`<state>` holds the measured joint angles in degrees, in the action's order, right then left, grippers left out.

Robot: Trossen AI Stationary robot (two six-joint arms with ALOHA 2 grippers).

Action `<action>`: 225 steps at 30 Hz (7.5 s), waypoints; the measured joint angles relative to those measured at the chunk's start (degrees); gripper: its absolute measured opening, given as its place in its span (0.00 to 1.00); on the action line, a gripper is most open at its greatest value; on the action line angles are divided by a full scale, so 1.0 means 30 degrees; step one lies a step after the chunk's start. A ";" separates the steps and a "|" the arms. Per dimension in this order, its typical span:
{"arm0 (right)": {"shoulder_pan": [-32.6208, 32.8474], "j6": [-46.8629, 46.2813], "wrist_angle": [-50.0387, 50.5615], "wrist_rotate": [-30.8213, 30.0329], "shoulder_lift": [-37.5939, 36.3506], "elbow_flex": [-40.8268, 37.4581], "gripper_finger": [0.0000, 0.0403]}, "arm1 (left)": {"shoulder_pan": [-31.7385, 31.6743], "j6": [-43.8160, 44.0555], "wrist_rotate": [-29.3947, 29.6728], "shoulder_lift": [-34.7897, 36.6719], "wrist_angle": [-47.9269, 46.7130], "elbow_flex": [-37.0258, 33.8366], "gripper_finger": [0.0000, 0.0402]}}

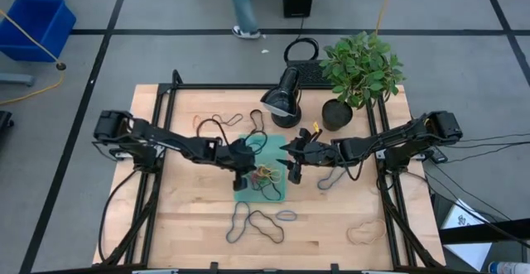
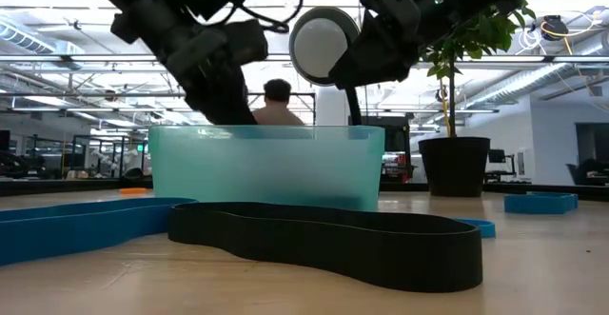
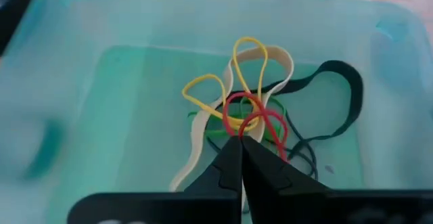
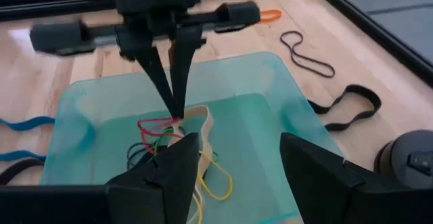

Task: Pick and place rubber bands into bin
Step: Put the red rubber band into the basket, then put the top blue rubber band into the basket, then put the left blue rubber band into the basket

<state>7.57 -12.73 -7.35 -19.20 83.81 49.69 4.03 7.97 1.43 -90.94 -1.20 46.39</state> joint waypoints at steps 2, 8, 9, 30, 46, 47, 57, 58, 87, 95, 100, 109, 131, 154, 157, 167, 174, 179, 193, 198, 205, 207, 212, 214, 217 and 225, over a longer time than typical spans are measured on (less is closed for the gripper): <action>0.0000 -0.0399 0.0162 0.0003 0.0000 0.0000 0.50 | 0.0000 0.0007 -0.0004 -0.0357 0.0015 0.0000 0.01; 0.0007 -0.2449 0.0296 0.0631 0.0000 0.0000 0.51 | 0.0000 -0.0006 0.0181 -0.0578 0.0099 0.0000 0.09; 0.0000 -0.2551 0.0314 0.1090 0.0000 0.0000 0.50 | 0.0000 -0.0026 0.0192 -0.0516 0.0074 0.0000 0.10; 0.1690 -0.1440 0.0572 0.5886 -0.0378 0.0000 0.49 | 0.0000 -0.0204 0.0205 -0.0326 0.0447 0.0000 0.42; 0.4486 -0.6451 1.3775 0.1903 -0.3252 0.0022 0.49 | -0.0458 -0.0111 0.0980 -0.0326 0.0490 0.0000 0.46; 0.4541 -0.6663 1.4186 0.1910 -0.3032 0.0022 0.49 | -0.0545 -0.0119 0.1150 -0.0326 0.0497 0.0000 0.46; 0.4641 -0.7320 1.4654 0.3837 -0.0473 0.0015 0.49 | -0.1267 -0.0561 0.1563 -0.0326 0.0657 0.0000 0.46; 0.4641 -0.7371 1.4667 0.4017 -0.0118 0.0015 0.49 | -0.1318 -0.0563 0.1563 -0.0326 0.0657 0.0000 0.46; 0.4262 -0.8535 1.1495 0.4797 0.1501 -0.3031 0.12 | -0.1341 -0.0500 0.1501 -0.0325 0.0796 0.0000 0.46; 0.4262 -0.8560 1.0796 0.4433 0.0912 -0.3060 0.01 | -0.1336 -0.0483 0.1486 -0.0326 0.0963 0.0000 0.46; 0.4240 -0.8646 1.0028 0.3491 -0.0793 -0.3205 0.01 | -0.1341 0.0271 0.1479 -0.0126 0.0993 -0.0007 0.46; 0.3970 -0.7985 0.6690 -0.0373 -0.4238 -0.3133 0.00 | -0.1333 0.0394 0.1383 0.2324 0.1100 -0.0007 0.46; 0.1569 0.0991 -0.8300 -0.0180 -0.4430 -0.3064 0.00 | 0.0026 0.1265 -0.0986 0.8211 -0.0123 -0.0007 0.46; -0.0105 0.1452 -0.7040 0.3002 0.3990 0.0437 0.00 | 0.1333 0.0490 -0.0933 0.8475 -0.0871 -0.0007 0.46; -0.0285 0.0683 -0.7031 0.3002 0.4978 0.0430 0.00 | 0.1348 0.0764 -0.0882 0.8468 -0.0880 -0.0007 0.46; -0.0597 -0.1530 -0.7061 0.2994 0.6149 0.0415 0.02 | 0.1741 0.1253 -0.0960 0.8468 -0.2491 -0.0007 0.46; -0.0597 -0.1448 -0.7064 0.2973 0.6040 0.0415 0.10 | 0.2327 0.1523 -0.0954 0.8468 -0.2891 -0.0007 0.46; -0.0590 -0.1406 -0.7046 0.2965 0.6040 0.0415 0.20 | 0.2631 0.1534 -0.0954 0.8468 -0.3047 -0.0007 0.46; -0.0612 -0.0299 -0.6593 0.2943 0.5017 0.0415 0.39 | 0.5608 0.6100 0.1336 0.8323 -0.5848 -0.0007 0.46; -0.0663 0.0794 -0.5989 0.2934 0.4102 0.0415 0.38 | 0.7597 0.9297 0.2890 0.7612 -0.6643 0.0005 0.46; -0.0667 0.1668 -0.4689 0.2929 0.3430 0.0401 0.38 | 0.9546 1.3382 0.3016 0.4547 -0.8829 0.1388 0.46; -0.0670 0.1904 -0.4315 0.2929 0.3388 0.0401 0.38 | 0.9927 1.4196 0.2875 0.3161 -1.1192 0.2860 0.46; -0.0670 0.2201 -0.4039 0.2929 0.3373 0.0401 0.39 | 1.0252 1.6487 0.2389 -0.0181 -1.5590 0.6559 0.46; -0.0670 0.2220 -0.3973 0.2935 0.3377 0.0401 0.39 | 1.0194 1.7158 0.2061 -0.1257 -1.5623 0.7586 0.46; -0.0670 0.2689 -0.3857 0.2934 0.3378 0.0401 0.38 | 1.0163 1.7767 0.1769 -0.2641 -1.5415 0.8755 0.46; -0.0670 0.3053 -0.3274 0.2943 0.3375 0.0401 0.39 | 1.0005 1.9126 0.0782 -0.5715 -1.5081 0.9777 0.46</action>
<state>5.56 -3.57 -17.17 -10.37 93.94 50.89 34.05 65.34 3.78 -108.09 -46.44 75.72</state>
